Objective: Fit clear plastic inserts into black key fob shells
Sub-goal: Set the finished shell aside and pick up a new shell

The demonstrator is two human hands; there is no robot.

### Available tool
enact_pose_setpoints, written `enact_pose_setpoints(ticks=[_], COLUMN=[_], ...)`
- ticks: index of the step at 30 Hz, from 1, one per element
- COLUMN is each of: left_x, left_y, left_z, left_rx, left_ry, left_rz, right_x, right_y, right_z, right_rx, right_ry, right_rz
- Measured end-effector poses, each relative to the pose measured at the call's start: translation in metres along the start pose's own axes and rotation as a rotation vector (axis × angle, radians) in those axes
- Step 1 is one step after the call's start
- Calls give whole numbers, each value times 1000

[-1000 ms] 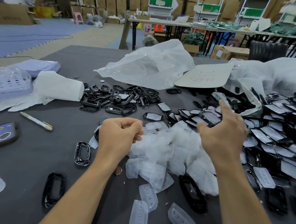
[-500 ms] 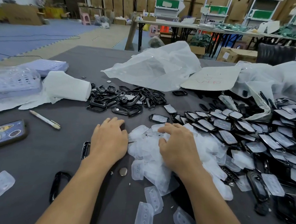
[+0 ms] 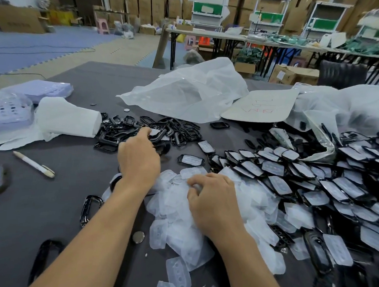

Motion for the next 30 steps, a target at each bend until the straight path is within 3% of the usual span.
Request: enact_pose_setpoints(ticks=[3, 6, 8, 10, 15, 21, 23, 25, 28, 30], left_x=[4, 16, 29, 43, 66, 64, 65, 66, 69, 73], left_y=[-12, -10, -1, 5, 6, 9, 6, 2, -9, -15], left_z=[-3, -10, -11, -10, -14, -25, -27, -27, -23, -17], left_rx=[153, 519, 729, 852, 802, 817, 822, 807, 750, 749], left_ry=[-32, -200, -287, -330, -285, -345, -356, -353, -317, -283], left_rz=[54, 79, 72, 72, 91, 95, 110, 123, 154, 154], right_x=[-3, -26, -59, -102, -169, -183, -172, -146, -86, -48], right_y=[-12, -49, -65, -71, -61, -60, -67, -71, -52, -29], right_z=[2, 10, 18, 34, 89, 50, 37, 23, -3, -11], right_rx=[-111, -236, -148, 88, 442, 547, 368, 3, -698, -934], right_ry=[42, 91, 138, 224, 440, 237, 228, 243, 271, 320], right_rz=[-18, 113, 163, 143, -17, 159, 167, 125, -69, -183])
Point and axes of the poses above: each hand's wrist, its own x-axis away from the middle knuckle, its own y-axis out of the palm, z = x × y, the point moved 10 cm from there along -x, towards the middle knuckle, and after that the axes turned 12 degrees about y, right-handed, at the moved point
